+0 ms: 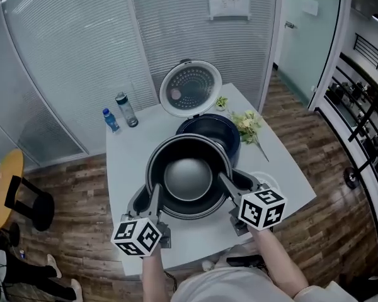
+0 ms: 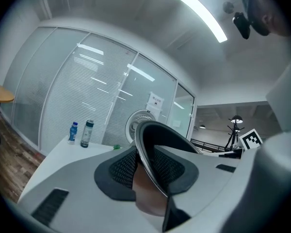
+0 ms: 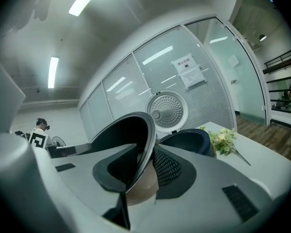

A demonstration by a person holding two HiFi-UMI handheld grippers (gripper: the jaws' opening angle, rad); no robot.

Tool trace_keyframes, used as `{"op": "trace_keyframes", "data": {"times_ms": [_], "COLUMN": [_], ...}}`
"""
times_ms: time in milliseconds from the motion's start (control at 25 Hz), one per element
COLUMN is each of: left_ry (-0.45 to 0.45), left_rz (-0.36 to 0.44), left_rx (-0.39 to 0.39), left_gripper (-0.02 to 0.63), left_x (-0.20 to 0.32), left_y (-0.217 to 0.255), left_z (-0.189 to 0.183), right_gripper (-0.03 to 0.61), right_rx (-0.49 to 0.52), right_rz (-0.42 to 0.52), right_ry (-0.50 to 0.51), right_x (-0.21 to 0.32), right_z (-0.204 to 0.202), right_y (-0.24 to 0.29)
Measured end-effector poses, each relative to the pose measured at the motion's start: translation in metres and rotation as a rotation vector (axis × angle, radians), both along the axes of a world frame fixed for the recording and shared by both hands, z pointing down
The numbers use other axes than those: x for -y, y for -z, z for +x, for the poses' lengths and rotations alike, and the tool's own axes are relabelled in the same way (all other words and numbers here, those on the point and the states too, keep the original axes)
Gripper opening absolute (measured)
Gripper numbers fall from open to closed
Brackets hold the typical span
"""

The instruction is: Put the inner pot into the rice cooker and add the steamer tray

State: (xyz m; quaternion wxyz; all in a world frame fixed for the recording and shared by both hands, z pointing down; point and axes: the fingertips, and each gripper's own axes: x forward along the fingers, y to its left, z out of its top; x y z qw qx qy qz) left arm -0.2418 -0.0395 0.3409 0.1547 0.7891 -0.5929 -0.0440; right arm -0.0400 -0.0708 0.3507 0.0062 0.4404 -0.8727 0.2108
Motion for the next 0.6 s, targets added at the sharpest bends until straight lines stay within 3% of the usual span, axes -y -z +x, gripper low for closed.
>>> {"op": "trace_keyframes", "data": {"times_ms": [600], "left_ry": [-0.035], "left_rz": [0.045], "left_rx": [-0.020], "left_gripper": [0.106], "left_x": [0.079], "left_y": [0.032], "left_z": [0.041], "right_gripper": [0.112], "right_rx": [0.002], "right_rz": [0.057], "right_ry": [-0.049], "right_x": [0.069], "right_z": [0.045], "right_y": [0.037]}}
